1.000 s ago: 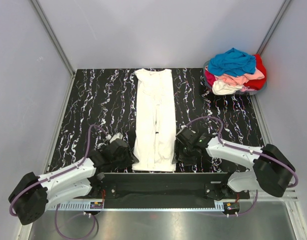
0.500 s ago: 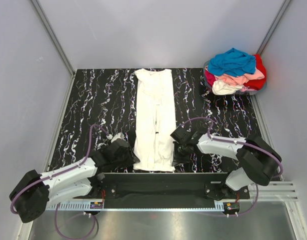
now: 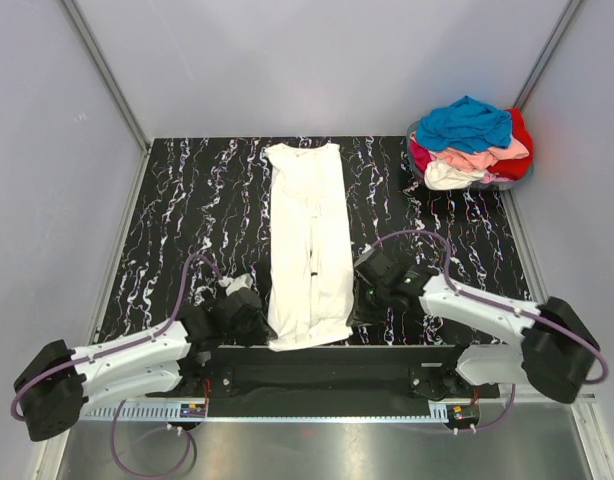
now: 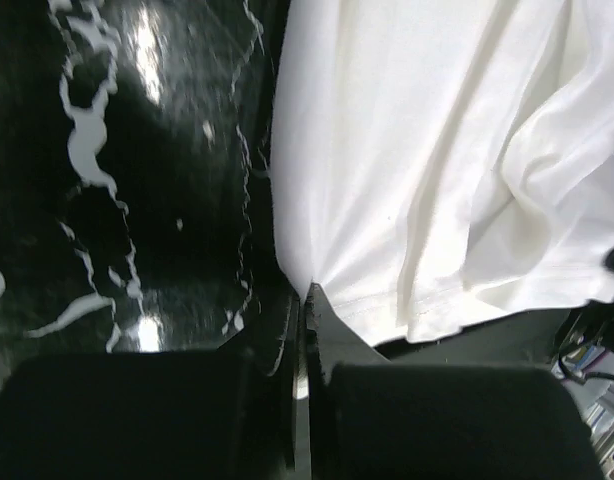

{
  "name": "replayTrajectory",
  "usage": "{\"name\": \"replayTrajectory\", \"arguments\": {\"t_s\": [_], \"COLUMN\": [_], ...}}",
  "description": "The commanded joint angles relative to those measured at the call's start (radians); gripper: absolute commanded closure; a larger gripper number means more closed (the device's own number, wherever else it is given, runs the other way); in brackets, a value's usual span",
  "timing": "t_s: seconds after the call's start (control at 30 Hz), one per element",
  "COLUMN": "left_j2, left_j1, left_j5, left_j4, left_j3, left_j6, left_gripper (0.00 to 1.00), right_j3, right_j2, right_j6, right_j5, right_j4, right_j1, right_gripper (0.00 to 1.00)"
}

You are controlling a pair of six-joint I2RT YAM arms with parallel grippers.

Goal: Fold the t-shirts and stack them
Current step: Fold the tshirt

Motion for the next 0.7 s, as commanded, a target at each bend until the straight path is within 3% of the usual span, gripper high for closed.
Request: {"name": "replayTrajectory", "arguments": {"t_s": [0.0, 0.13, 0.27, 0.43, 0.67], "left_j2": [-0.066, -0.097, -0.042, 0.106, 0.285], "left_j1": [-0.084, -0.124, -0.111, 0.003, 0.191], "left_j5": [-0.062, -0.124, -0.204, -0.201, -0.138], "left_j4": [-0.158, -0.265, -0.388, -0.447, -0.428], "left_j3": [0.069, 0.158, 0.326, 0.518, 0.687], "left_j6": [-0.087, -0.107, -0.019, 0.139, 0.288], "left_gripper": [1.0, 1.0, 1.0, 0.99, 0.97], "right_j3": [-0.013, -0.012, 0.043, 0.243, 0.46], "right_j2": [-0.138, -0.221, -0.215, -0.114, 0.048], "right_j6": [0.032, 0.041, 0.018, -0.097, -0.235], "right_j5": [0.025, 0.011, 0.046, 0.12, 0.082], "right_j4": [-0.091, -0.136, -0.164, -0.242, -0.231], "right_j1": [-0.003, 0.002, -0.001, -0.05, -0.207], "right_gripper": [1.0, 1.0, 1.0, 1.0, 1.0]}}
